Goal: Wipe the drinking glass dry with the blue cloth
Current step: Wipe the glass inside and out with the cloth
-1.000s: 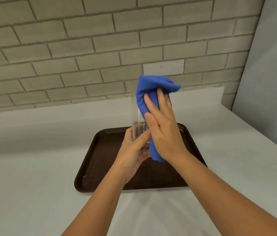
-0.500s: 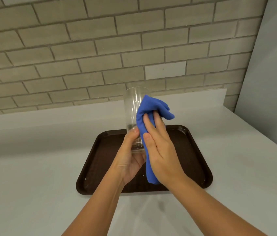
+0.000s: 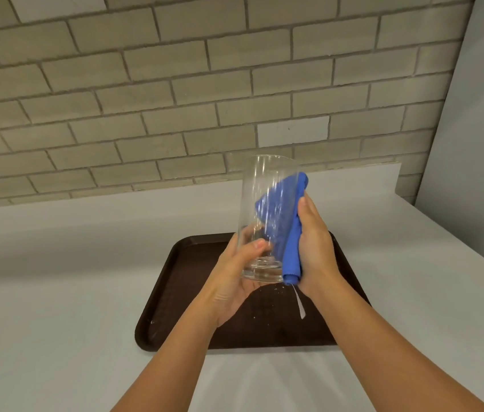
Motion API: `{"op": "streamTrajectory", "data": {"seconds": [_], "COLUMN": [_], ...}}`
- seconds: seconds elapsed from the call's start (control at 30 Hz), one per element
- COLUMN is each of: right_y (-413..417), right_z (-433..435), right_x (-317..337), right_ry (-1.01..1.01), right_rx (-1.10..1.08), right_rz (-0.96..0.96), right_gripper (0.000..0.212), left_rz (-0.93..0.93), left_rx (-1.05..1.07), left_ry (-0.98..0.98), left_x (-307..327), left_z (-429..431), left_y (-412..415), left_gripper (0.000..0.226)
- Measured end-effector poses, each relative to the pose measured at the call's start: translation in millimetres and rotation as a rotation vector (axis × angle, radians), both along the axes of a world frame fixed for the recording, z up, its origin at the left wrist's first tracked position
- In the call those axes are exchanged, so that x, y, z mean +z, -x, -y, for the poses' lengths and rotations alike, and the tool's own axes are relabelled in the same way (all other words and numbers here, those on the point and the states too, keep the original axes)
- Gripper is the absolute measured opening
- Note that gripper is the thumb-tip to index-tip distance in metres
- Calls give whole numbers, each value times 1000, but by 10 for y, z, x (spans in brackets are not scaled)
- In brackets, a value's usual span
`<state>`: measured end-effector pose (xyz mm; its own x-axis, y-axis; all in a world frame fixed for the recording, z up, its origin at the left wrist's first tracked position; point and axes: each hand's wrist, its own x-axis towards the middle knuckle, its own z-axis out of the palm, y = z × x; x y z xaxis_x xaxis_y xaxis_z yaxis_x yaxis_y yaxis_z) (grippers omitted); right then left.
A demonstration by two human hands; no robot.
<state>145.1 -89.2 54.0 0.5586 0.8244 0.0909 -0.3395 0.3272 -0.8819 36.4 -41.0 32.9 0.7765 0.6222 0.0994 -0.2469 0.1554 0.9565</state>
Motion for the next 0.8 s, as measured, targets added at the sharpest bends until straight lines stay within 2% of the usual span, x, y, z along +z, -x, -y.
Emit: {"op": "streamTrajectory", "data": {"seconds": [0.13,0.17,0.27,0.3,0.37,0.4,0.5,0.6,0.7,0.73,0.8], "right_y": [-68,-88,-105,-100,-84,-76,-77,-88,-95,-95,-73], "right_z": [11,12,-29,-50,-90,-105,-170,-227,-249,-245,-238], "right_x": [29,32,33,40,60,64,55,36,12,10,-12], "right_ry": [-48,-42,-33,-34,-38,-32,-10,7,28,27,31], "right_rx": [-82,-96,-135,-150,-162,-162,-149,-132,-146,-146,-142], "right_rz": [-15,-25,-37,-27,16,42,71,63,92,110,181], "right_gripper": [29,30,40,41,42,42,44,47,46,46,45], "left_rz": [-133,-154,-189,-178,-159,-164,-231,-295,-366,-380,-322], "left_rx": [110,164,450,500,571,591,600,548,528,527,469], "left_ry": [-241,-294,-356,-370,-414,-439,-554,-532,-491,-452,-250], "left_x": [102,127,130,116,107,109,166,254,276,284,255], "left_z": [70,103,208,243,291,291,155,13,-104,-123,-199], "left_y": [-70,-97,-156,-163,-191,-207,-228,-247,-275,-283,-303], "left_gripper": [46,45,63,58,35,31,53,65,67,66,69]}}
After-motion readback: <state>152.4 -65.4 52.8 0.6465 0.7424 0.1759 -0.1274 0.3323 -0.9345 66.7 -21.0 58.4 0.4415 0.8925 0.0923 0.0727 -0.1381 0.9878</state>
